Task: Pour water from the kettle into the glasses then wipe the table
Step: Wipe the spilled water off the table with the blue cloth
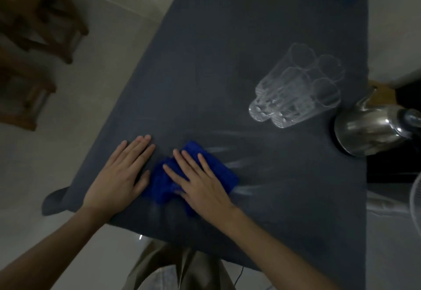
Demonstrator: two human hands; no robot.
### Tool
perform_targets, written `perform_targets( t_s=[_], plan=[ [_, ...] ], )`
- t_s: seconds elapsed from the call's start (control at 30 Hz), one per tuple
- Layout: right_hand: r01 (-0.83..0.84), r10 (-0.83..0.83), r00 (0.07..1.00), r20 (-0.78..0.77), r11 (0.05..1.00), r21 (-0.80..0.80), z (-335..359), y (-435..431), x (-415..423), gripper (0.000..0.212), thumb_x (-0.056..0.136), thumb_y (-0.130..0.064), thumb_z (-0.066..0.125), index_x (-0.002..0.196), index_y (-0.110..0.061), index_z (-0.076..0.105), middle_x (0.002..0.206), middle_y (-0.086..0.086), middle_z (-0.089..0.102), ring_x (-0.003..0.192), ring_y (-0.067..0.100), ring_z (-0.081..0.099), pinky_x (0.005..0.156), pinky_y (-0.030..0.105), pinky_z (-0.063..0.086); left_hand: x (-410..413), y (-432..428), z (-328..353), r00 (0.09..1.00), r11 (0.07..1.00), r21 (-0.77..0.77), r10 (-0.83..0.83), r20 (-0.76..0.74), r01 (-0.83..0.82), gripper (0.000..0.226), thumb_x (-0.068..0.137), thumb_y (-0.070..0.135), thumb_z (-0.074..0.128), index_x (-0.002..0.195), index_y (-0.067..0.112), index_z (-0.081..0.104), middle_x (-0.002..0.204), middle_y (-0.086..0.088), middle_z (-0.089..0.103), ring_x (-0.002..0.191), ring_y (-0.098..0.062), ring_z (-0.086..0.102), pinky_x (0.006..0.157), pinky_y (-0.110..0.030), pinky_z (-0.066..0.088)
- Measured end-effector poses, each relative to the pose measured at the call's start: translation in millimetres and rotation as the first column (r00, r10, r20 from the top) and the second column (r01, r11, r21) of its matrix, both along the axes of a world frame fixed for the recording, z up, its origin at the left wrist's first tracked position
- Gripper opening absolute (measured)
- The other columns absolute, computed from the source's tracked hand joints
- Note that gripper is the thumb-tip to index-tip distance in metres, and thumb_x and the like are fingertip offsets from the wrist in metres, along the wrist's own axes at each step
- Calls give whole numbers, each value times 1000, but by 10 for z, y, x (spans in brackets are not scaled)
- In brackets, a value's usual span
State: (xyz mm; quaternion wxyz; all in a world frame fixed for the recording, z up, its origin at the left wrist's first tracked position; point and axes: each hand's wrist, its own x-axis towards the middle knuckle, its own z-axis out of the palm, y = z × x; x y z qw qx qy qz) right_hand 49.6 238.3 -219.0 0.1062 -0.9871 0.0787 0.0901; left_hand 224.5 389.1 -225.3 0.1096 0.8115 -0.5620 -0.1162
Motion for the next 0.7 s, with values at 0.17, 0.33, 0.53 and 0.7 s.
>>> perform_targets(
  t_s=[0.17,0.33,0.53,0.7],
  plan=[
    [84,-84,996,-16,996,-31,-7,-27,171,59,96,-38,42,151,-27,23,160,14,17,147,30,15,117,52,20,4,-9,-3,1000,1000,9,-6,-1,6,58,96,38,32,148,13,32,157,-5,26,146,-18,19,120,-41,13],
    [115,-117,993,-18,989,-91,11,-93,-325,74,85,-29,64,149,-31,27,157,16,24,143,41,19,113,59,23,4,-21,15,1000,999,34,-23,-15,23,60,97,44,27,150,16,27,159,-4,23,147,-16,15,120,-43,12],
    [79,-98,989,-106,982,-169,113,-482,-1605,96,75,-28,75,152,-31,17,159,7,20,145,29,18,116,48,16,-29,-44,14,1000,1000,11,-26,-13,26,61,95,43,29,145,9,36,157,-6,26,146,-19,20,121,-41,11],
    [155,-222,942,-253,953,-260,224,-771,-2784,114,66,-28,83,153,-29,9,162,3,-5,148,25,0,115,44,8,-2,-48,-58,1000,1000,6,-15,-16,15,67,96,51,20,146,8,34,156,-6,27,145,-23,21,119,-49,14]
  ],
)
